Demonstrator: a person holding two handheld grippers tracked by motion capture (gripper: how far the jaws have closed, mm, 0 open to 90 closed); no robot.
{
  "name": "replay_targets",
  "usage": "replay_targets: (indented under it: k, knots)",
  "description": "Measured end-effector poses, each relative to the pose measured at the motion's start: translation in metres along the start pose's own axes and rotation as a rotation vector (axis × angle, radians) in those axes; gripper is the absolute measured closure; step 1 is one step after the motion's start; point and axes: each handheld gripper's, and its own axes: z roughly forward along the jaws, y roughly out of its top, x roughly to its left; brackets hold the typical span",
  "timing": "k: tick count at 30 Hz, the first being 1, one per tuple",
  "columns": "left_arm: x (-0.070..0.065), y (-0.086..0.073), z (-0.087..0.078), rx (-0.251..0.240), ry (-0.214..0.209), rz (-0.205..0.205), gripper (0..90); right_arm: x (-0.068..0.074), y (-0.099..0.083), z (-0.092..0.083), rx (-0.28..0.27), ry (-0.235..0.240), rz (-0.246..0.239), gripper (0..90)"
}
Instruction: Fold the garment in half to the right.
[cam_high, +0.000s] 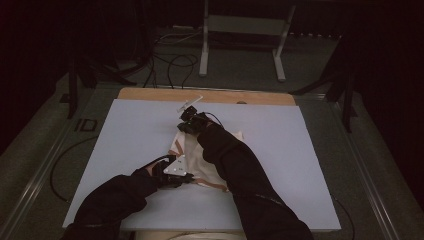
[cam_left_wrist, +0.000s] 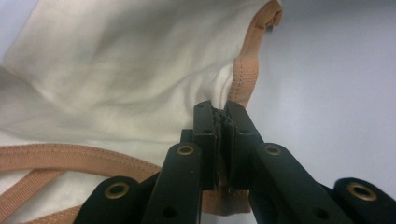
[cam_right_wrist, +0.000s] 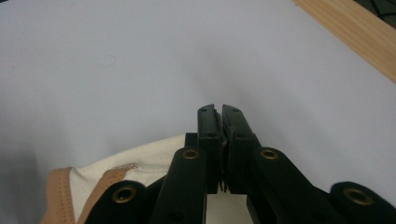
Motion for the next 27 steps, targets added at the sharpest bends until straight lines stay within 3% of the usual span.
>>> replay_targets:
  k: [27]
  knots:
    - [0.003, 0.030, 0.001, 0.033, -0.008, 0.066, 85.9, -0.022, -0.028, -0.048, -0.057, -0.057, 0.055, 87.3]
